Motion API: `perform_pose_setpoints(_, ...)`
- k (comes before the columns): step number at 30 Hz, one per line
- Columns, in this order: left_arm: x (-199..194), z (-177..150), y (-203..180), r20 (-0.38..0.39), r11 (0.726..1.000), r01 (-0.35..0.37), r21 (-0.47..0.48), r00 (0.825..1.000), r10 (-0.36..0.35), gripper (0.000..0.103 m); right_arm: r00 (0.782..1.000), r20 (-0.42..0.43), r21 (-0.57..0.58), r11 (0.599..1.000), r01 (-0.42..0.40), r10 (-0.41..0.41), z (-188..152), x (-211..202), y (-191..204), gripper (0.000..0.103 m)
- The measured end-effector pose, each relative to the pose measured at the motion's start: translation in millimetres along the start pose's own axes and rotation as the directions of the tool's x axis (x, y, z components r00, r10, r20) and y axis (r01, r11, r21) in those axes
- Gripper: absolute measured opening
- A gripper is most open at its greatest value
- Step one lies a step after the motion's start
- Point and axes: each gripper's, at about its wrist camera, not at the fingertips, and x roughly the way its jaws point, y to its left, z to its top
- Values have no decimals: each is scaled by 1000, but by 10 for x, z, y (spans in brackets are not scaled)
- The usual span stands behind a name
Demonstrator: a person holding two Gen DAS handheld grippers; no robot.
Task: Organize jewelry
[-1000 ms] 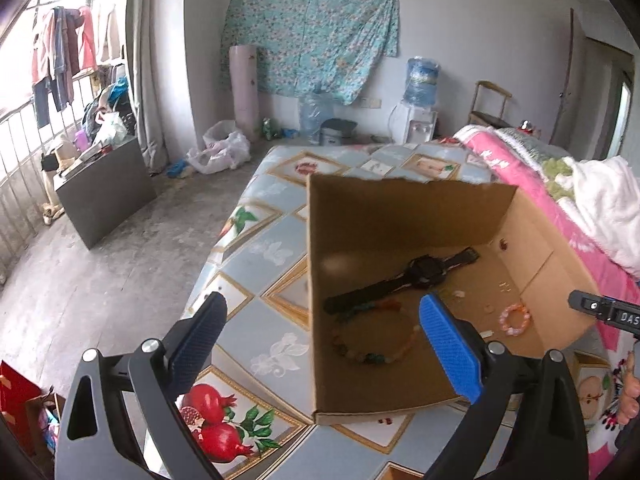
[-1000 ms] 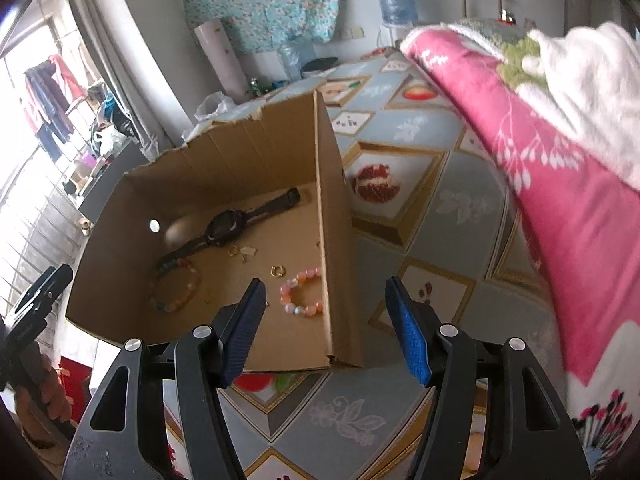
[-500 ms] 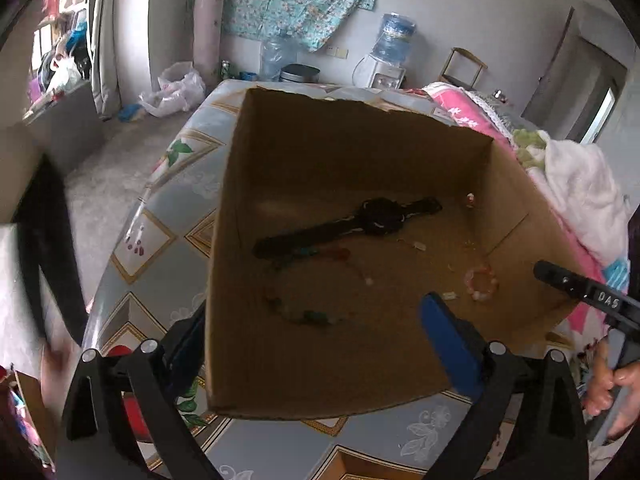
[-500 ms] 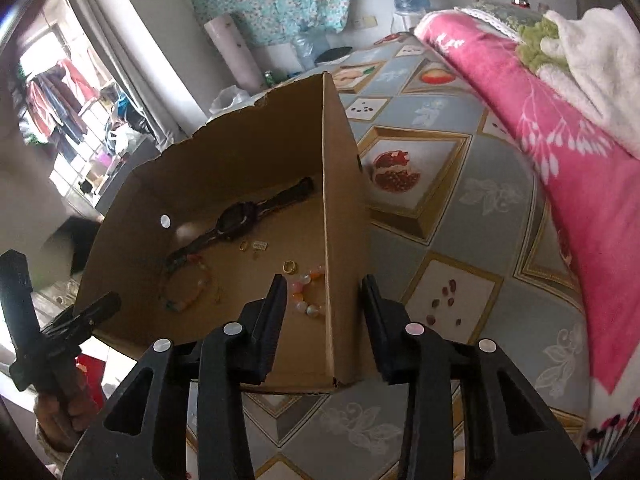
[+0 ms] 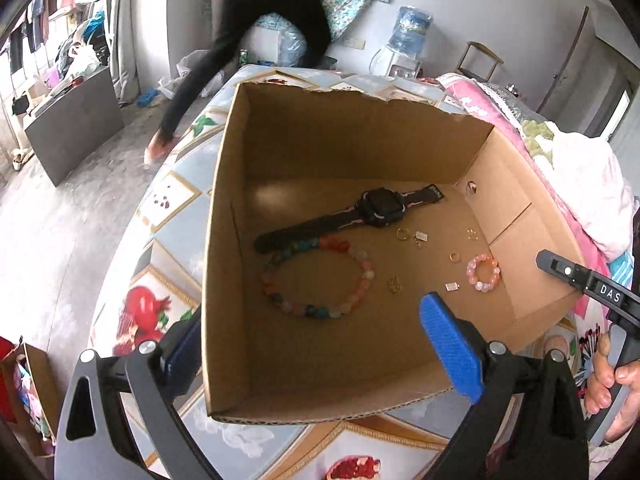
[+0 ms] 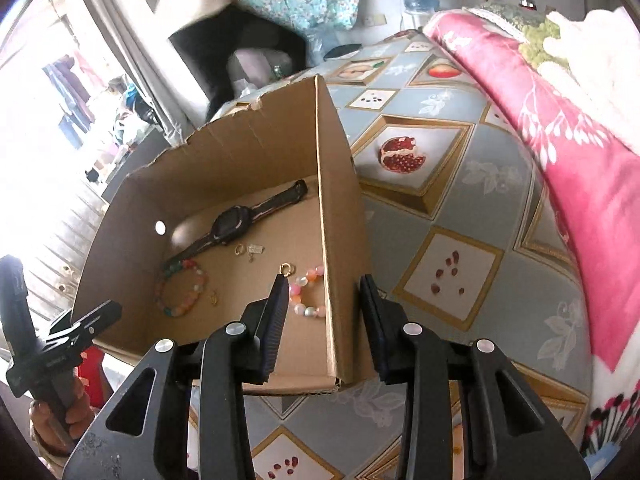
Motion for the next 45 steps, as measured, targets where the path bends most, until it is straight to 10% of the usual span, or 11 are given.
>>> perform_pose_setpoints(5, -63, 23, -3, 56, 1000, -15, 3, 998, 15, 96, 999, 52, 3, 1000, -4, 4, -23, -101, 28, 42)
perform_pose_setpoints(15, -702, -447, -216, 238, 983, -103, 150, 969, 65, 97, 956, 276, -61, 991, 117, -96, -582, -845, 182, 86)
perform_pose_setpoints(20, -859, -577, -298, 239, 989, -77, 126, 970, 45, 97, 951, 283, -69, 986, 151, -126, -843, -900, 326, 94)
perform_pose_setpoints(32, -1000, -537, -537, 306, 955, -284, 87, 920, 246, 97, 899, 389, -99, 961, 258, -201, -977, -1093, 667, 95)
perform_pose_setpoints(45, -613, -632, -520, 122, 970, -244, -17, 962, 244, 97, 967, 165, -67, 976, 208, -194, -1031, -728, 620, 95)
